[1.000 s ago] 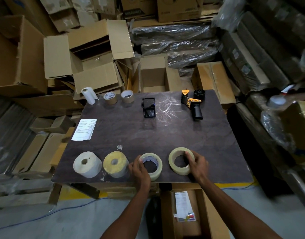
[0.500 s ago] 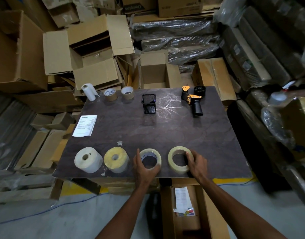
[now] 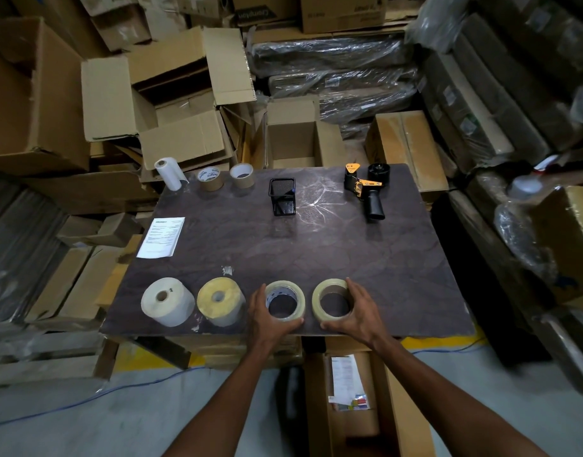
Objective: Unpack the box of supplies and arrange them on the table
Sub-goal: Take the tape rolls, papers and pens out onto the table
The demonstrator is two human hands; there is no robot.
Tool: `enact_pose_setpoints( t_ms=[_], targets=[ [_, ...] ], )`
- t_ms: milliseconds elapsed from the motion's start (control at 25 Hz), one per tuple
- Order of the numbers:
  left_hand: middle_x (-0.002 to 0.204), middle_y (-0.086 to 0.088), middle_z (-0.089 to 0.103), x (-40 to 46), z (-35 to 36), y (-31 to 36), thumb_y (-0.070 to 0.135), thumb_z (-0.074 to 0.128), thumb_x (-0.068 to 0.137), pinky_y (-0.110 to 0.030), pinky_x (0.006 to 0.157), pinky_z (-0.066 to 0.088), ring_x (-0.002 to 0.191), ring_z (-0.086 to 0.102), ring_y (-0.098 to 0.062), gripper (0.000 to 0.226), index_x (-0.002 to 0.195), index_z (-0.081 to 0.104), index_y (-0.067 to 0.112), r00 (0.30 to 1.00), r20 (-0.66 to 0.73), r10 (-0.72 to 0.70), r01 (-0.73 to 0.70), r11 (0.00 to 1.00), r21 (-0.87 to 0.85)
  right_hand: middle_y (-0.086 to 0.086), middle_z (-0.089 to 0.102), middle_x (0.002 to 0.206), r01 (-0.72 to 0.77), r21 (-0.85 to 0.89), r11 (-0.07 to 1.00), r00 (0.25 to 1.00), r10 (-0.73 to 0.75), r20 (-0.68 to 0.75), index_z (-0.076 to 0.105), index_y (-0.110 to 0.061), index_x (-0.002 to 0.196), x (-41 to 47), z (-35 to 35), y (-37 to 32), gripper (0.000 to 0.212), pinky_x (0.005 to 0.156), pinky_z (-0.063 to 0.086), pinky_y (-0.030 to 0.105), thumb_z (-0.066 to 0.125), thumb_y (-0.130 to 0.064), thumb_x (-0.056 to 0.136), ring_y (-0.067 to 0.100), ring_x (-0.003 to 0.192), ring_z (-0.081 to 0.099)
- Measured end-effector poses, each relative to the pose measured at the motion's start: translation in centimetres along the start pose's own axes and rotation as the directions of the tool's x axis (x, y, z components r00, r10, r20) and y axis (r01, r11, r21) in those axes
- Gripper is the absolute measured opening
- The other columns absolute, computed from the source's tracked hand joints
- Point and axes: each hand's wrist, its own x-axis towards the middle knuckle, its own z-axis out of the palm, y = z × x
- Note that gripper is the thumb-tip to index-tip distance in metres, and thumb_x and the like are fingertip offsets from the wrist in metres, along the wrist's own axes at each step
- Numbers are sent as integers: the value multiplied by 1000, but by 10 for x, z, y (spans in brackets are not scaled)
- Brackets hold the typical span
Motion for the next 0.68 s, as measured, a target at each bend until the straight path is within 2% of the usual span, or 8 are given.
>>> enact_pose_setpoints(
  t_ms=[120, 360, 480, 680],
  targets=[
    [152, -8, 38, -3, -5, 5, 37, 96, 50, -34, 110, 35, 140, 36, -24, 123, 151, 30, 13, 1000, -9, -25, 25, 999, -27, 3, 31, 158, 29, 31, 999, 1000, -29, -1, 22, -15, 157, -2, 5, -6, 136, 114, 38, 34, 91, -59, 48, 19, 141, 35],
    [151, -10, 40, -5, -9, 2, 38, 97, 49, -39, 114, 36, 141, 36, -26, 124, 151, 32, 11, 999, -37, -31, 31, 1000, -7, 4, 26, 160, 48, 32, 998, 999, -48, 16, 16, -16, 158, -4, 2, -6, 142, 116, 35, 36, 93, -58, 46, 21, 144, 31],
    [149, -11, 43, -6, -10, 3, 36, 97, 49, -39, 113, 35, 139, 37, -27, 123, 150, 33, 9, 999, -37, -16, 16, 1000, -9, 5, 31, 157, 62, 14, 998, 998, -62, 23, 19, -14, 157, -5, 0, -5, 137, 114, 36, 32, 94, -53, 49, 20, 141, 35],
    [141, -10, 49, -8, -10, 5, 31, 97, 49, -27, 101, 35, 132, 45, -26, 113, 144, 40, 8, 997, -72, 8, -10, 1000, -23, 4, 34, 154, 63, 24, 998, 998, -63, 18, 24, -13, 156, -8, 1, -9, 133, 111, 34, 27, 94, -52, 50, 19, 139, 37]
  ],
)
